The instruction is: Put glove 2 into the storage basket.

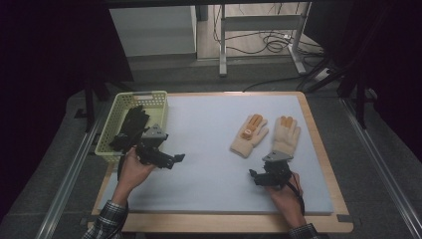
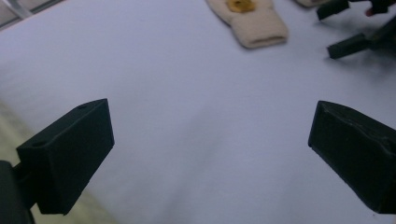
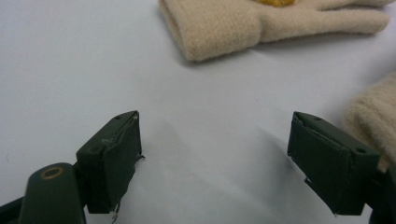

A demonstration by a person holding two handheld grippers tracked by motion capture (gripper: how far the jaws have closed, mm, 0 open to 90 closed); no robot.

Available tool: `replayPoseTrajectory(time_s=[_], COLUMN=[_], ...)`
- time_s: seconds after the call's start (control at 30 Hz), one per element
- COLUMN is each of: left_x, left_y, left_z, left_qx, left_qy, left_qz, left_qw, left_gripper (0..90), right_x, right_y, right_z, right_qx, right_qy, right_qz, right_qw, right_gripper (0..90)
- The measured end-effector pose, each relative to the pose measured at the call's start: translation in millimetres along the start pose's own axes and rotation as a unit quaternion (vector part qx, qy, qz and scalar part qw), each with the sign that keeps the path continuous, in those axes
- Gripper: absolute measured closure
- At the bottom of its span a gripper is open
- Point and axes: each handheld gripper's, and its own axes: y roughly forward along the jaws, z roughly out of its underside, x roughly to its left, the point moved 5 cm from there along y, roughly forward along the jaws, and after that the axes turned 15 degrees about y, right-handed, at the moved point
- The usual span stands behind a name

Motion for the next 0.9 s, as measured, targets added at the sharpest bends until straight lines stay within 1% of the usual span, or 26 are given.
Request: replayPoseTrajectory(time_s=[0.03,0.07,0.1,0.13,0.17,0.2,0.3,0.37,0.4,0.43,0.47,0.5,0.53,0.6,0.63,0.67,0.7,0.73,0.77,0.8,0.83,0.87,0.9], left_x=[-6.2,-6.2,-11.3,-20.8,-20.8,-29.2,-39.8,-44.4,-46.8,-46.8,-50.3,-50.3,-53.2,-55.2,-55.2,-56.4,-56.6,-56.6,-56.0,-53.9,-53.9,-51.5,-51.5], left_y=[2.2,2.2,4.2,8.5,8.5,12.4,18.3,22.5,25.1,25.1,29.0,29.0,32.8,35.9,35.9,38.6,39.9,39.9,40.6,41.7,41.7,42.7,42.7], left_z=[0.7,0.7,1.5,4.0,4.0,6.4,12.7,18.4,22.6,22.6,29.0,29.0,36.5,43.3,43.3,51.2,56.0,56.0,59.7,66.4,66.4,73.2,73.2], left_qx=[-0.001,-0.001,-0.001,-0.001,-0.001,-0.004,-0.007,-0.001,0.006,0.006,0.014,0.014,0.024,0.029,0.029,0.035,0.039,0.039,0.042,0.051,0.051,0.056,0.056], left_qy=[0.004,0.004,0.006,0.014,0.014,0.007,0.004,0.001,0.0,0.0,0.001,0.001,0.009,0.022,0.022,0.028,0.023,0.023,0.018,0.009,0.009,0.0,0.0], left_qz=[0.003,0.003,0.006,0.01,0.01,0.02,0.024,0.026,0.026,0.026,0.023,0.023,0.018,0.008,0.008,0.006,0.006,0.006,0.004,-0.003,-0.003,-0.009,-0.009], left_qw=[1.0,1.0,1.0,0.9998,0.9998,0.9998,0.9997,0.9997,0.9996,0.9996,0.9996,0.9996,0.9995,0.9993,0.9993,0.999,0.999,0.999,0.9989,0.9987,0.9987,0.9984,0.9984], left_gripper=[0.2,0.0,0.0,0.0,0.0,0.0,0.0,0.0,0.0,0.0,0.0,0.0,0.0,0.3,0.3,0.4,0.3,0.3,0.3,0.2,0.2,0.0,0.0], right_x=[0.0,0.0,0.0,0.0,0.0,0.1,0.1,0.1,0.1,0.1,0.2,0.2,0.0,-0.2,-0.2,-0.5,-0.7,-0.7,-0.9,-1.4,-1.4,-2.0,-2.0], right_y=[0.0,0.0,0.0,0.0,0.0,0.0,0.0,0.0,0.0,0.0,0.0,0.0,0.0,0.2,0.2,0.3,0.3,0.3,0.6,0.7,0.7,1.0,1.0], right_z=[0.0,0.0,0.0,0.0,0.0,0.0,0.0,0.0,0.0,0.0,0.0,0.0,0.0,-0.1,-0.1,-0.1,-0.2,-0.2,-0.3,-0.3,-0.3,-0.5,-0.5], right_qx=[0.0,0.0,0.0,0.0,0.0,0.0,0.0,0.0,0.0,0.0,0.0,0.0,0.0,0.0,0.0,0.002,0.003,0.003,0.003,0.005,0.005,0.007,0.007], right_qy=[0.0,0.0,0.001,0.0,0.0,0.0,-0.001,0.0,0.0,0.0,0.0,0.0,0.001,0.001,0.001,0.003,0.004,0.004,0.006,0.008,0.008,0.011,0.011], right_qz=[0.0,0.0,0.0,0.0,0.0,0.0,0.0,0.0,0.0,0.0,0.0,0.0,0.0,-0.001,-0.001,-0.002,-0.003,-0.003,-0.005,-0.006,-0.006,-0.01,-0.01], right_qw=[1.0,1.0,1.0,1.0,1.0,1.0,1.0,1.0,1.0,1.0,1.0,1.0,1.0,1.0,1.0,1.0,1.0,1.0,1.0,0.9999,0.9999,0.9999,0.9999], right_gripper=[17.2,17.2,17.2,17.2,17.2,17.2,17.2,17.2,17.2,17.2,17.2,17.2,17.2,17.2,17.2,17.2,17.2,17.2,17.2,17.2,17.2,17.2,17.2])
